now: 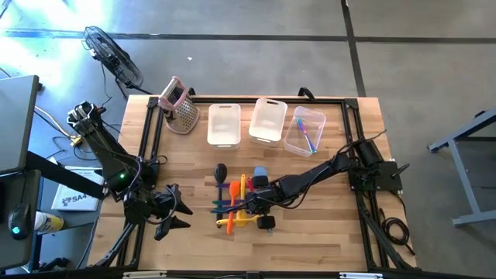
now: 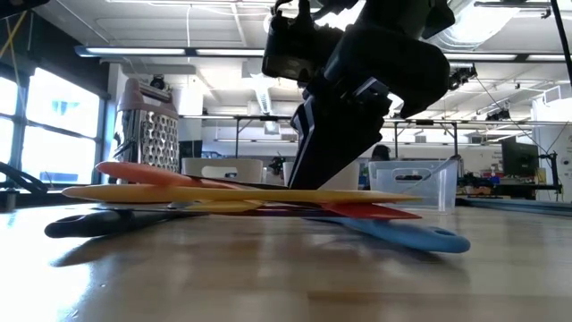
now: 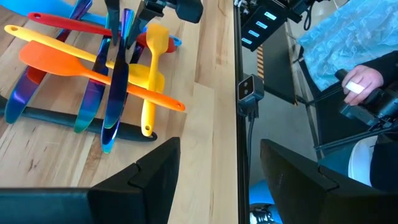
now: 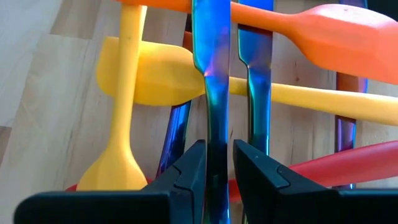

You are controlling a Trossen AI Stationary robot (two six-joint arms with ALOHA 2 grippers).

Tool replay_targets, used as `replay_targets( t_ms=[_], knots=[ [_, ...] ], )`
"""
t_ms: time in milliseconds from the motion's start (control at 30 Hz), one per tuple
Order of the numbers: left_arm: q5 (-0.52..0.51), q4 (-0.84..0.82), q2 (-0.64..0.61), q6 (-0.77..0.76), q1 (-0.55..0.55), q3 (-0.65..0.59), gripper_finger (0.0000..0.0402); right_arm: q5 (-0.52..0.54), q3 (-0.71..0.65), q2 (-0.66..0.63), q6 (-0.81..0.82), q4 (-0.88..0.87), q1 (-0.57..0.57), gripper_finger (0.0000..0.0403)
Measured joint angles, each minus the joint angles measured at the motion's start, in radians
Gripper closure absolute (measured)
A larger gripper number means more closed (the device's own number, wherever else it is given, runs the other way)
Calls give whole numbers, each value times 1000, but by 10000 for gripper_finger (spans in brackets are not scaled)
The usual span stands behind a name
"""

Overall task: Pick & Place Kitchen Items
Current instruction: Put the blue table knife into the transparent bin

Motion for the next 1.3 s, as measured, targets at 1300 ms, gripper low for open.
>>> replay_targets(
  t_ms=[1300],
  knots=[
    [4,-4,0,0,0,0,185,-29,0,42,51,53,10,378]
  ],
)
